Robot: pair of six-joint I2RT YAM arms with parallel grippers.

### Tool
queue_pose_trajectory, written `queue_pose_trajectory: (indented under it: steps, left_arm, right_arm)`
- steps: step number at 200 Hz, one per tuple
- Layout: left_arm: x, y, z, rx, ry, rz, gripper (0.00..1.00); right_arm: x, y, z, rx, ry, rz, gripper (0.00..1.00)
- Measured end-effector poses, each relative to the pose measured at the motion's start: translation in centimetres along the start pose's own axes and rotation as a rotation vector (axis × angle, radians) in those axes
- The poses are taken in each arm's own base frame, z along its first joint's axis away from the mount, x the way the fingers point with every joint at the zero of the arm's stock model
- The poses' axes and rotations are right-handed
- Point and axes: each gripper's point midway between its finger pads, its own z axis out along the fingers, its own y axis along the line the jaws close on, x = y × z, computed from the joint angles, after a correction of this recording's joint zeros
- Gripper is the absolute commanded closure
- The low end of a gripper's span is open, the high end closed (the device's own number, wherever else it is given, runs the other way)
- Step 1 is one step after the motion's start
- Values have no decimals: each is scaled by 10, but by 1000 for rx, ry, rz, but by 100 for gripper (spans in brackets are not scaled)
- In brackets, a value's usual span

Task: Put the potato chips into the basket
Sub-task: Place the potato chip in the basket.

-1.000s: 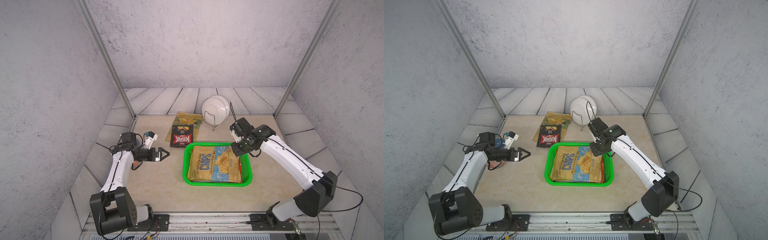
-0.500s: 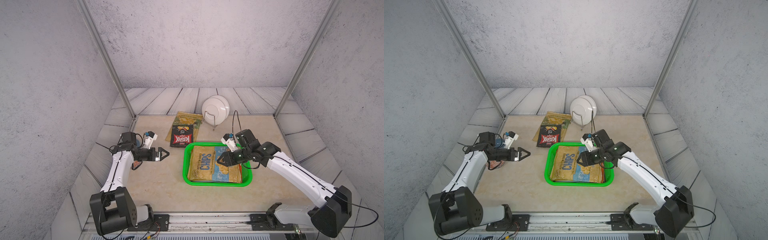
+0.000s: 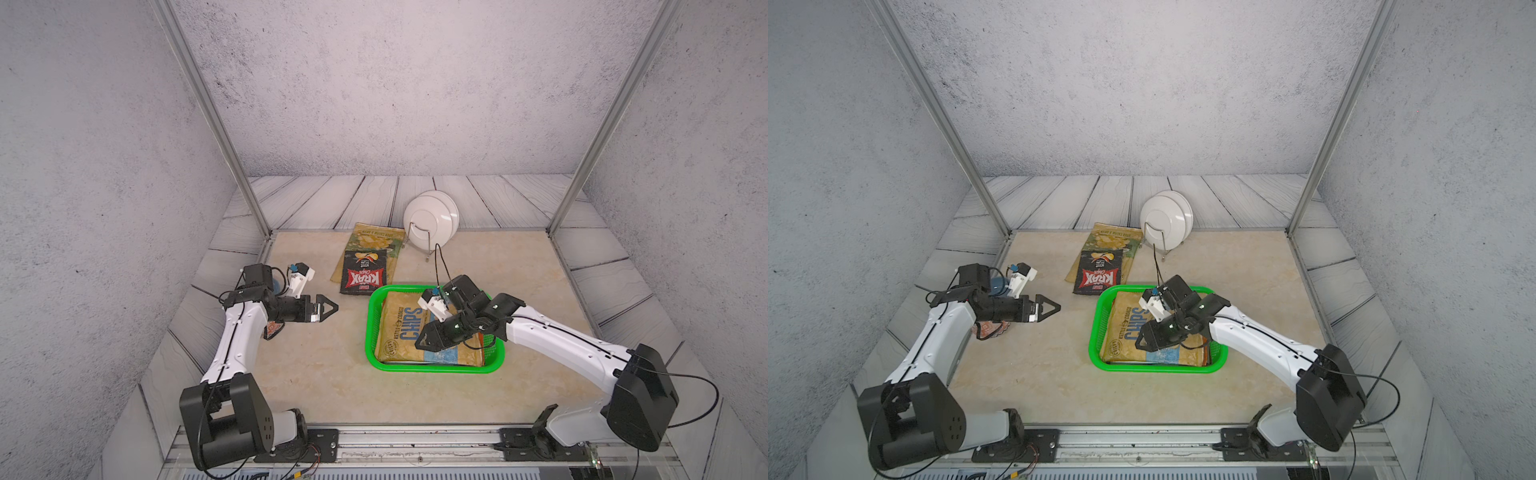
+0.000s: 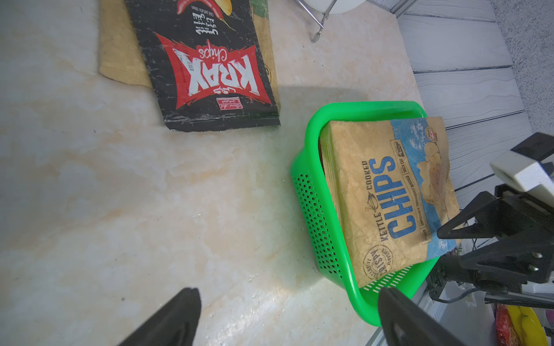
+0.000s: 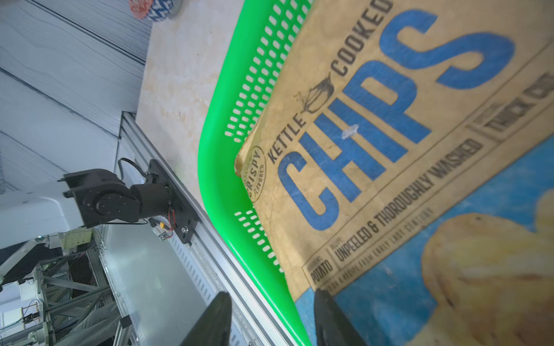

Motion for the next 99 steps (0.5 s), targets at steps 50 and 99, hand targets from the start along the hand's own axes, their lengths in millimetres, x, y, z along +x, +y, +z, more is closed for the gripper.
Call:
queue_pose_trajectory:
  steps: [50, 99]
  left_arm:
    - [1, 3, 1, -11, 4, -5, 1]
    - [1, 11, 3, -47, 13, -10, 1]
  right_arm:
    - [8, -33, 16, 137, 42, 29, 50]
    - [8, -48, 18, 217, 39, 8, 49]
